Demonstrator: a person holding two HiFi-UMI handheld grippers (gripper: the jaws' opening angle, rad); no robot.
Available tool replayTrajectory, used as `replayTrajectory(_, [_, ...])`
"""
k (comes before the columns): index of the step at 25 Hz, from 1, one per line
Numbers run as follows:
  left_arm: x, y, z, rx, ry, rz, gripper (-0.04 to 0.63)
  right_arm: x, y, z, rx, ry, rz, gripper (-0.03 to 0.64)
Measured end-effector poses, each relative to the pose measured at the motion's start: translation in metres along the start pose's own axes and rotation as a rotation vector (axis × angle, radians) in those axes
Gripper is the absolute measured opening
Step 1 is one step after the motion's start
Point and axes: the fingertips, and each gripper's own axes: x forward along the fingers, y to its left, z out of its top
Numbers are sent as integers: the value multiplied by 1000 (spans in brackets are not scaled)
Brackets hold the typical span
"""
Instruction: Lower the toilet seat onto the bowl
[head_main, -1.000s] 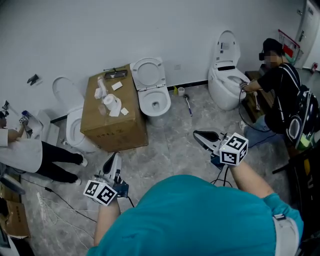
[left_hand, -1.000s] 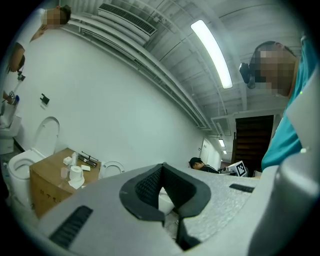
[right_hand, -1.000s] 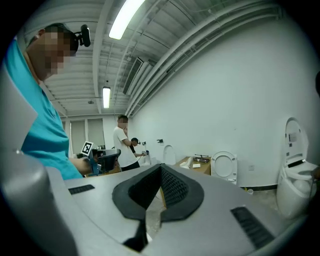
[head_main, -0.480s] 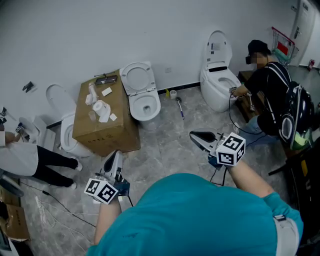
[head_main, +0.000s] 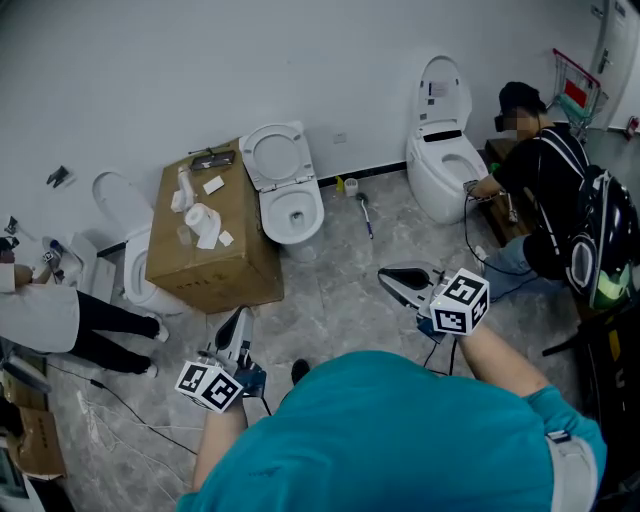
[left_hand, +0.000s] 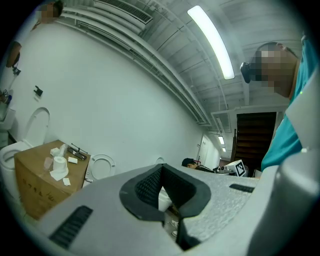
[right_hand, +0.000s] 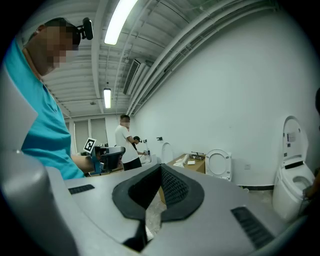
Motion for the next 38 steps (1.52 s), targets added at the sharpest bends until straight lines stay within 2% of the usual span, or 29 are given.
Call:
replayTrajectory(4, [15,42,0,-23,5,-13,3,41,-14,0,1,22,-7,-2])
replayTrajectory(8, [32,108,13,-37,3,-48,3,104,-29,12,-21,34,-30,-2])
replayTrajectory(12, [55,184,43,-42,18,-91,3,181,-47,36,-15,25,-69,-2])
replayTrajectory(17, [79,274,92,-9,41,-149,3,274,-68,70,-3,-3,-105,-2])
replayTrajectory(22, [101,347,118,-20,34,-143,3,337,-96,84,17,8,-126,-2])
replayTrajectory(27, [124,385,115,-46,58,-132,3,367,-130,90,28,19,-145,-2])
replayTrajectory(32, [168,398,119,-50,74,-117,3,383,-182,100,56,13,-136,-2])
replayTrajectory(38, [247,402,108,-14,91,-54,3,400,-278,103,80,12,-55,-2])
